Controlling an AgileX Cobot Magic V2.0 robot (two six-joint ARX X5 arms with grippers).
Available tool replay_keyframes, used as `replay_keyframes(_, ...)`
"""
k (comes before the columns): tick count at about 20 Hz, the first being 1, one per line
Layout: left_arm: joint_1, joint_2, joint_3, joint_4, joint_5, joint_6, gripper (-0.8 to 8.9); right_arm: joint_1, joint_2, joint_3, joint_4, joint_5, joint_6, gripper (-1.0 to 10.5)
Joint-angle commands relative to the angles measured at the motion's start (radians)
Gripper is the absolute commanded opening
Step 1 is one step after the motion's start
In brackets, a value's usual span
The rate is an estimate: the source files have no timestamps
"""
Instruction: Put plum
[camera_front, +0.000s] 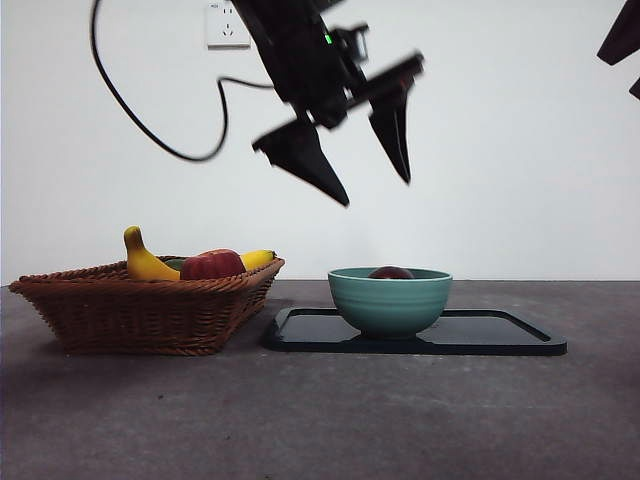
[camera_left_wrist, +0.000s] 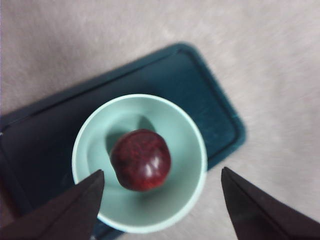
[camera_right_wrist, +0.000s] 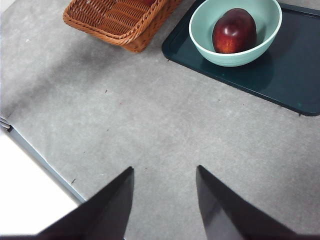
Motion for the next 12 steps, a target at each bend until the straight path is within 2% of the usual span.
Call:
replay_keyframes(1,-0.019,0.077,0.055,0.018,-0.013,0.037,3.69,0.007,0.005,0.009,0.008,0.003,0.012,2.0)
replay_keyframes(6,-0.032,0.146,0.055,0.069,-0.066,0.044,3.70,0.007,0.005,0.009,0.001,0.004,0.015,2.0)
replay_keyframes(12,-0.035,0.210,0.055,0.077,-0.068,0.044,3.70,0.007,0.005,0.009,0.001,0.007,0.015,2.0)
